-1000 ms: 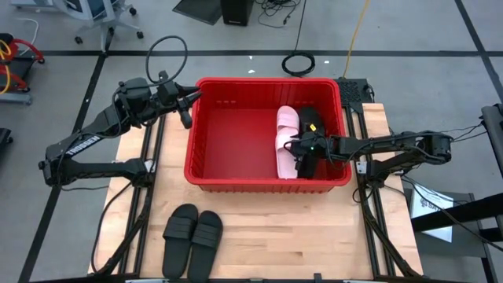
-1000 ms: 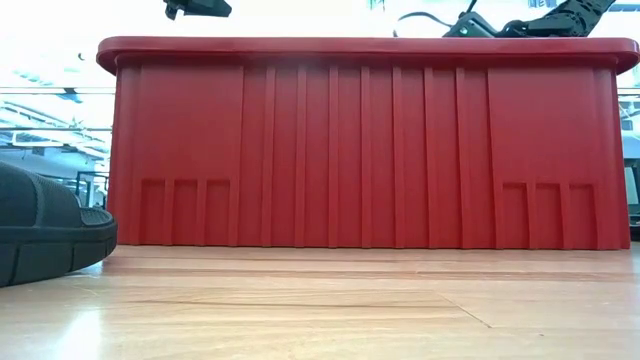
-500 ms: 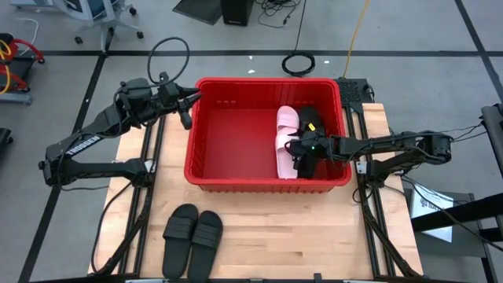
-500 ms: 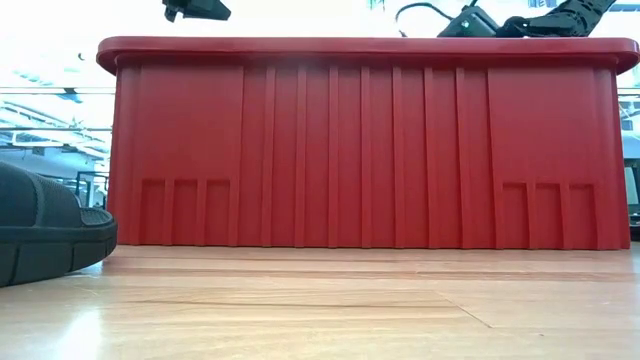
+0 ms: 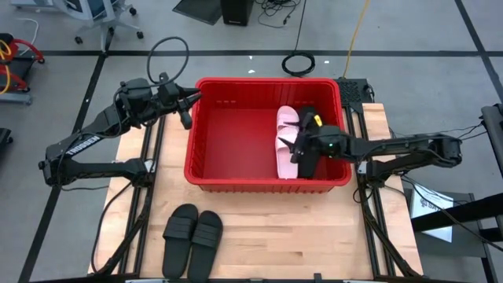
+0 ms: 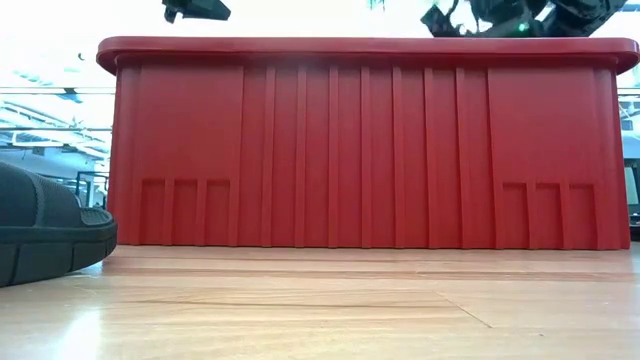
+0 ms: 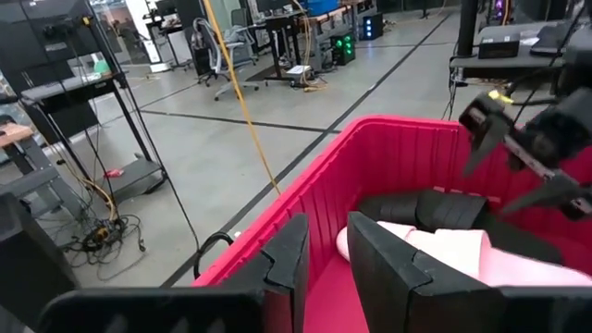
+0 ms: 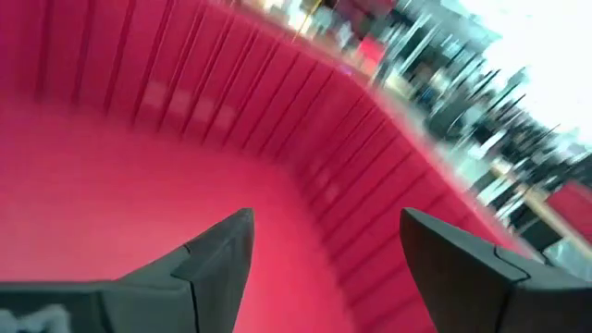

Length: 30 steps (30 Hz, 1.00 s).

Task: Pick and place slides into bin
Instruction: Put the black slide into the red bin

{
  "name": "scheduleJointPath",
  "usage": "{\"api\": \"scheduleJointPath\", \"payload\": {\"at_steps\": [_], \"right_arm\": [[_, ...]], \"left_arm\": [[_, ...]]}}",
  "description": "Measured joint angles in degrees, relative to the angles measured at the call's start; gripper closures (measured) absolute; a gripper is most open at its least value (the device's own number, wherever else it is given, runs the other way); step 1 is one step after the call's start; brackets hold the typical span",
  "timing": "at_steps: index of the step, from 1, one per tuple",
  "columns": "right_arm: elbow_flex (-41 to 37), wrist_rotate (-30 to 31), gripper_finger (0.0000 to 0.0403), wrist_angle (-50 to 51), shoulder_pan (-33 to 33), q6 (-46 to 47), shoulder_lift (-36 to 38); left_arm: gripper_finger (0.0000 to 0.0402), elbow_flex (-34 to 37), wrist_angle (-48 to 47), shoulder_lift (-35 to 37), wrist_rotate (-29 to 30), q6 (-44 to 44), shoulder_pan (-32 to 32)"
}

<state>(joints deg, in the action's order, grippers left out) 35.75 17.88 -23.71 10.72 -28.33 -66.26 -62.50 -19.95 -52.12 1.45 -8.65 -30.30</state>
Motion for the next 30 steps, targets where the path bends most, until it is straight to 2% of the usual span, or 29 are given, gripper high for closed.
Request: {"api": "scheduleJointPath", "payload": {"at_steps": [3,5,11,13,16,22,30], "right_arm": [[0.0,-0.1,0.0144,-6.2,0.0,1.2,1.2],[0.0,-0.1,0.0143,-10.2,-0.3,2.7,1.8],[0.0,-0.4,0.0146,-19.5,-2.2,6.9,2.1],[0.0,-2.8,0.0148,-21.1,-3.2,8.2,2.2],[0.0,-7.5,0.0149,-22.5,-4.6,10.8,2.1],[0.0,-14.7,0.0149,-23.2,-7.5,18.7,2.1],[0.0,-23.3,0.0149,-23.3,-11.4,27.8,2.1]], "left_arm": [[0.0321,0.0,0.0,0.0,-0.3,1.6,0.0],[0.0321,0.0,0.0,0.0,-3.0,1.7,0.0],[0.0321,0.0,0.1,0.0,-20.3,1.6,0.5],[0.0321,0.0,0.1,0.0,-25.3,1.5,1.3],[0.0321,0.0,0.1,0.0,-29.9,1.1,3.5],[0.0321,0.0,0.1,0.0,-32.9,-0.3,10.2],[0.0321,0.0,0.1,0.0,-31.3,-1.3,22.3]]}}
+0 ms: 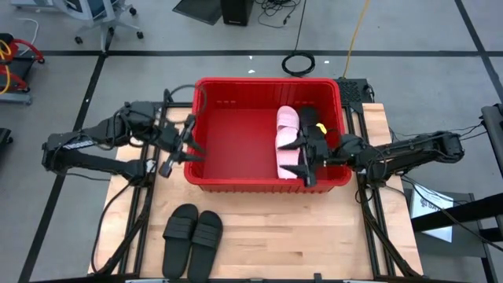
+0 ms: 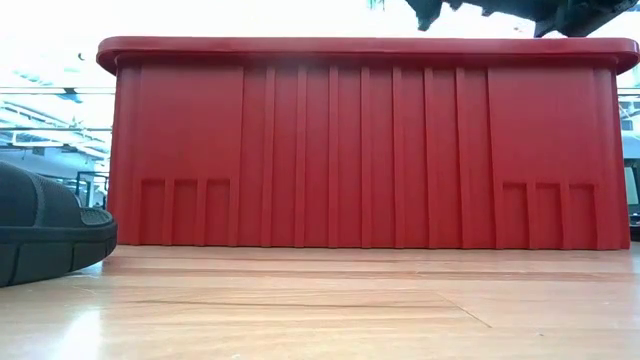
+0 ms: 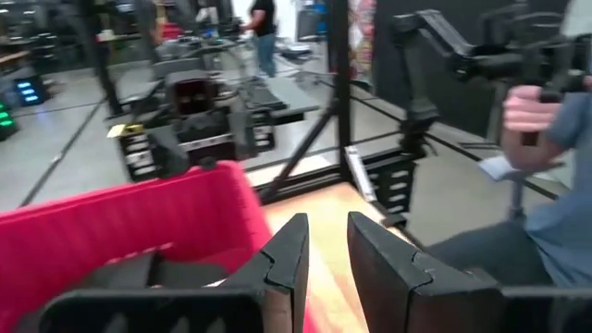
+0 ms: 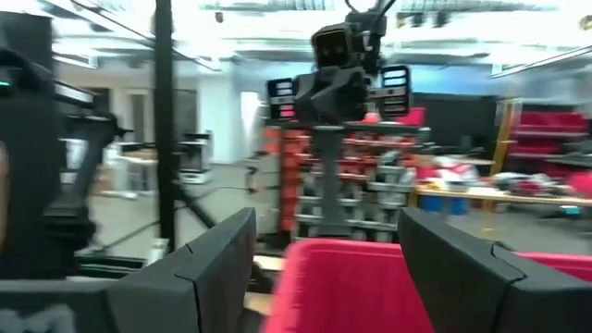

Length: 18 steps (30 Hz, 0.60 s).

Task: Pick and place slides into bin
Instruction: Put the black slide into the red bin

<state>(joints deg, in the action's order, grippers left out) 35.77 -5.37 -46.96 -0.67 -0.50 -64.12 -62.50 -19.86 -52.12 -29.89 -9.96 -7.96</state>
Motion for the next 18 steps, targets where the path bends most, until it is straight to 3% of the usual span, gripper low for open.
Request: {"api": "scheduleJointPath", "payload": {"at_steps": [8,18], "right_arm": [[0.0,-2.4,0.0151,-0.5,-7.1,0.0,-0.1],[0.1,-2.3,0.0154,-5.5,-16.3,-3.1,-3.0]], "left_arm": [[0.0321,0.0,0.0,-0.9,10.5,0.2,15.1],[0.0321,0.0,0.4,-8.5,16.3,-3.3,31.6]]}}
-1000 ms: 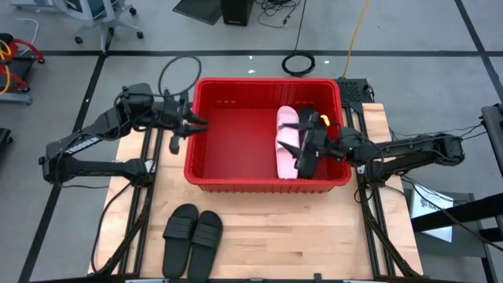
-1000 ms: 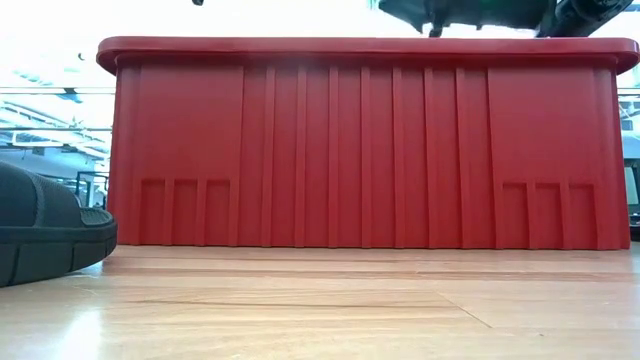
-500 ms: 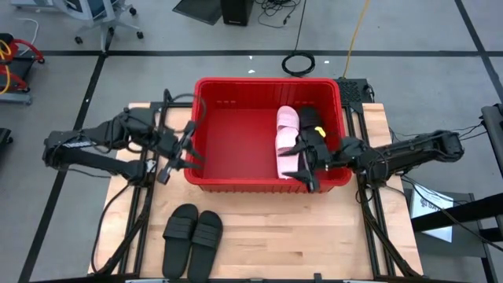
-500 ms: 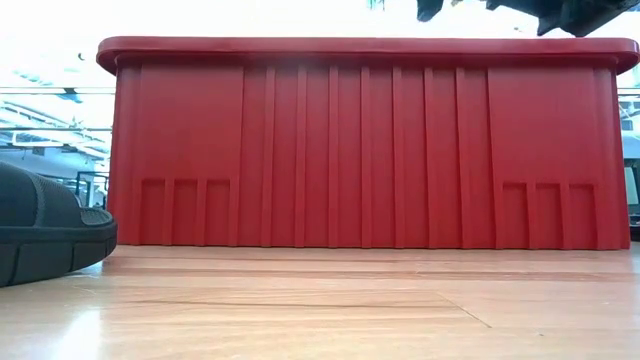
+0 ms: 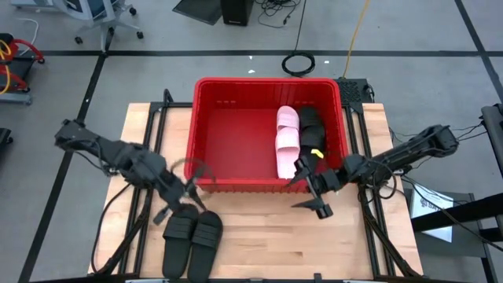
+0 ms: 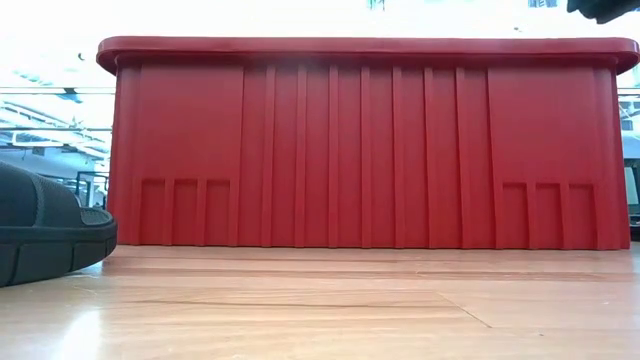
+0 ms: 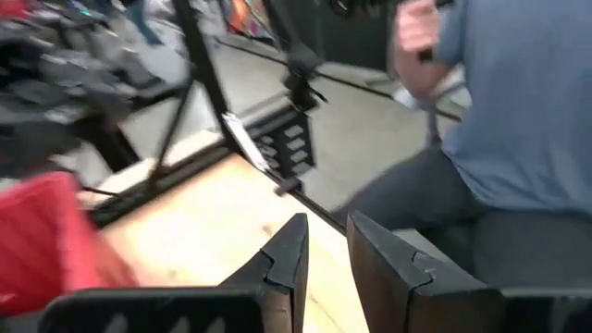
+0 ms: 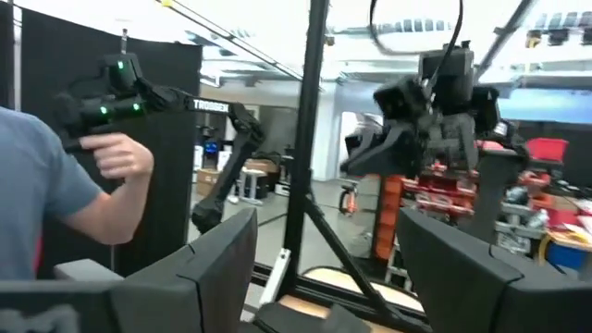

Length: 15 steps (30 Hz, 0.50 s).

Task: Pick and place slides into bin
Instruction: Put the black slide into the red bin

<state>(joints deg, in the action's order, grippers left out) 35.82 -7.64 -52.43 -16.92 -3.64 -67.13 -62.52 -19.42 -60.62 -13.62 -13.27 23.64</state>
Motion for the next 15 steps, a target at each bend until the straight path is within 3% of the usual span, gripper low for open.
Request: {"api": "scheduleJointPath", "payload": {"at_steps": [7,12,15], "right_arm": [[0.0,0.6,0.0156,-3.8,-3.7,-0.1,-2.1],[0.0,5.5,0.0156,-8.0,-6.4,-2.2,-4.5],[0.0,7.9,0.0156,-9.4,-7.4,-3.6,-5.7]], "left_arm": [[0.0321,0.0,0.2,-7.5,2.3,2.1,5.1],[0.0321,0.0,3.9,-12.6,3.3,2.2,9.7],[0.0321,0.0,5.2,-14.1,7.3,1.4,11.9]]}}
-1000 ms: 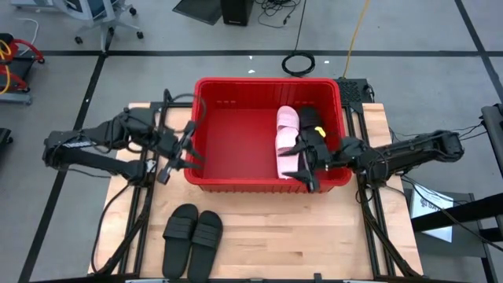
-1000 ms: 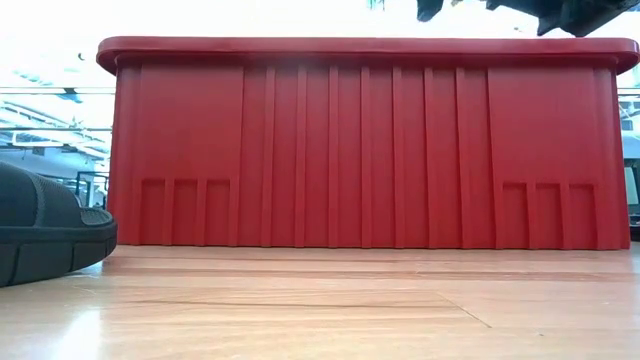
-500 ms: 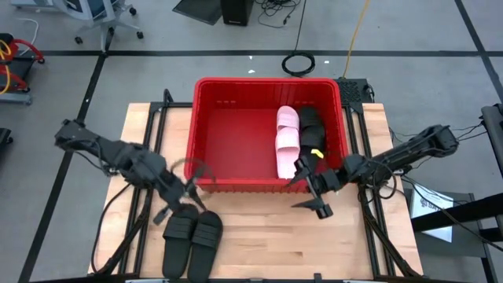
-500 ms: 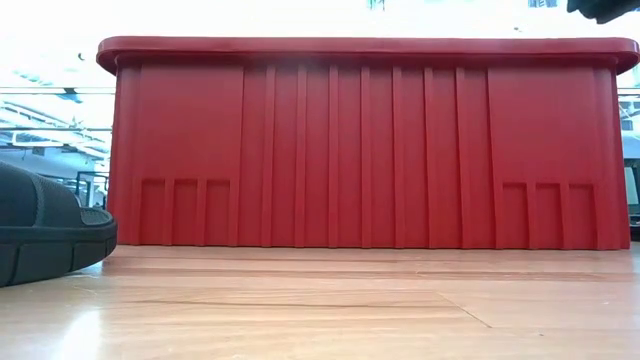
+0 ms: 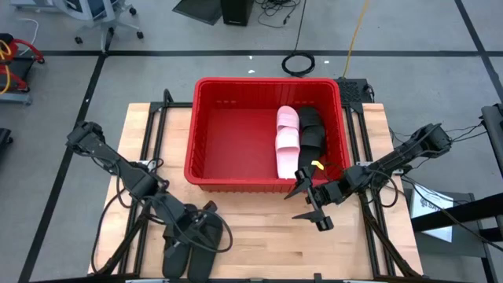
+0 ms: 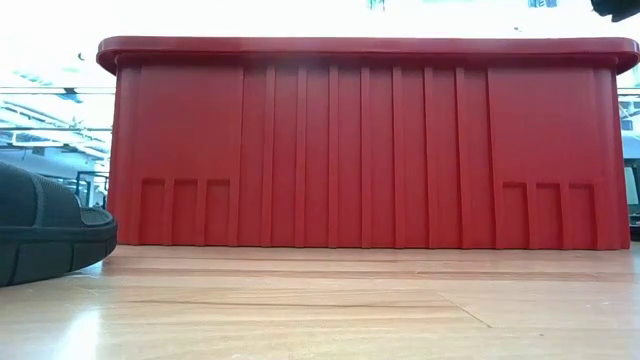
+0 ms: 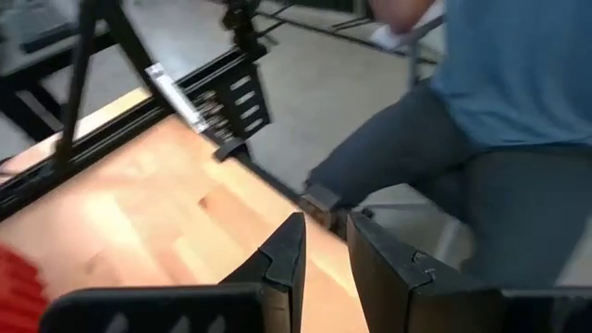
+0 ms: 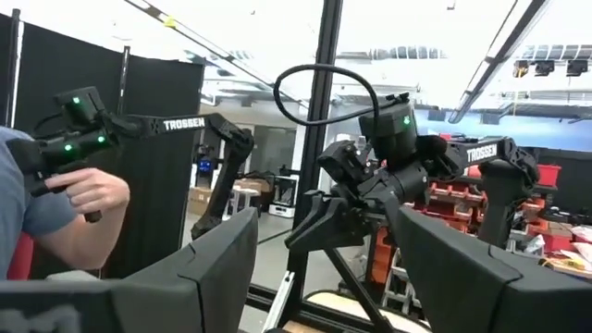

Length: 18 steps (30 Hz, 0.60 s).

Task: Pick and place slides into bin
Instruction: Put the black slide into the red bin

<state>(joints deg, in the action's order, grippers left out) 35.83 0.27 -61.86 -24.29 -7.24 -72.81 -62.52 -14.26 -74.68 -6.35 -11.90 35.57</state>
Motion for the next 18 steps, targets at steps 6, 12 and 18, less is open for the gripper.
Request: {"api": "scheduleJointPath", "payload": {"at_steps": [6,12,18], "right_arm": [[0.0,1.4,0.0156,-2.7,-1.2,0.9,-1.7],[0.0,1.4,0.0156,-5.4,-2.6,1.1,-2.9],[0.8,1.6,0.0156,-5.6,-4.2,1.0,-3.2]], "left_arm": [[0.0321,0.0,0.4,-0.9,8.0,5.5,3.9],[0.0321,0.0,-0.2,-2.2,13.8,9.3,9.6],[0.0321,0.0,-1.1,-6.3,20.3,13.0,15.3]]}}
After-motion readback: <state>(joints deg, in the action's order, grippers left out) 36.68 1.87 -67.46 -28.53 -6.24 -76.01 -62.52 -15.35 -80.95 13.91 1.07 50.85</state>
